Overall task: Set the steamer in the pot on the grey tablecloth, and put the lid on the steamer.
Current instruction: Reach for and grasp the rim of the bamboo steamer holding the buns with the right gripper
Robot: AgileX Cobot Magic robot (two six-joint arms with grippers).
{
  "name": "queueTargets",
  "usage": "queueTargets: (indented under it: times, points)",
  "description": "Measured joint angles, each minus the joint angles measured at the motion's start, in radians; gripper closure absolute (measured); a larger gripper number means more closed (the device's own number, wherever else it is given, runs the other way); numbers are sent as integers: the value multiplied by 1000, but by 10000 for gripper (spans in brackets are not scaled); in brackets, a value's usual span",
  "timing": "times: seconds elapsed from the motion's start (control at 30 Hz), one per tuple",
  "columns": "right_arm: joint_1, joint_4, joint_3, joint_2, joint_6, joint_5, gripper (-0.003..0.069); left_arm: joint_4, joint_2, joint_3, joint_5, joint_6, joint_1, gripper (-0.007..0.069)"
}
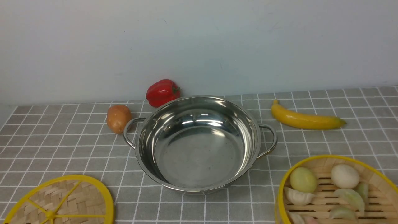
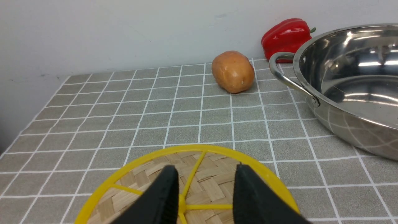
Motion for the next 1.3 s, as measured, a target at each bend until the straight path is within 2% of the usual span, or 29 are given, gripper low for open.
queueTargets:
  times: [0.3, 0.5, 0.6, 0.7, 0.8, 0.87, 1.0, 1.03, 1.13, 1.23, 1.3]
  points:
    - [0, -5, 0, 0, -6, -2, 416, 0, 0, 0, 0, 0, 0, 382]
    - [0, -3, -57, -1, 54, -9, 416, 0, 0, 0, 0, 0, 0, 382]
    - [0, -3, -188, 20, 51, 48, 416, 0, 0, 0, 0, 0, 0, 382]
    - [0, -4, -356, 96, 45, 205, 416, 0, 0, 0, 0, 0, 0, 382]
    - [0, 2, -452, 160, 45, 293, 416, 0, 0, 0, 0, 0, 0, 382]
    - [0, 16, -489, 190, 45, 304, 416, 0, 0, 0, 0, 0, 0, 382]
    - [0, 124, -542, 262, 46, 304, 416, 0, 0, 0, 0, 0, 0, 382]
    - [0, 198, -563, 299, 32, 339, 416, 0, 0, 0, 0, 0, 0, 382]
    - [0, 304, -627, 398, -63, 513, 416, 0, 0, 0, 0, 0, 0, 382]
    - [0, 333, -709, 526, -217, 696, 416, 0, 0, 0, 0, 0, 0, 382]
    - [0, 333, -740, 576, -289, 731, 416, 0, 0, 0, 0, 0, 0, 382]
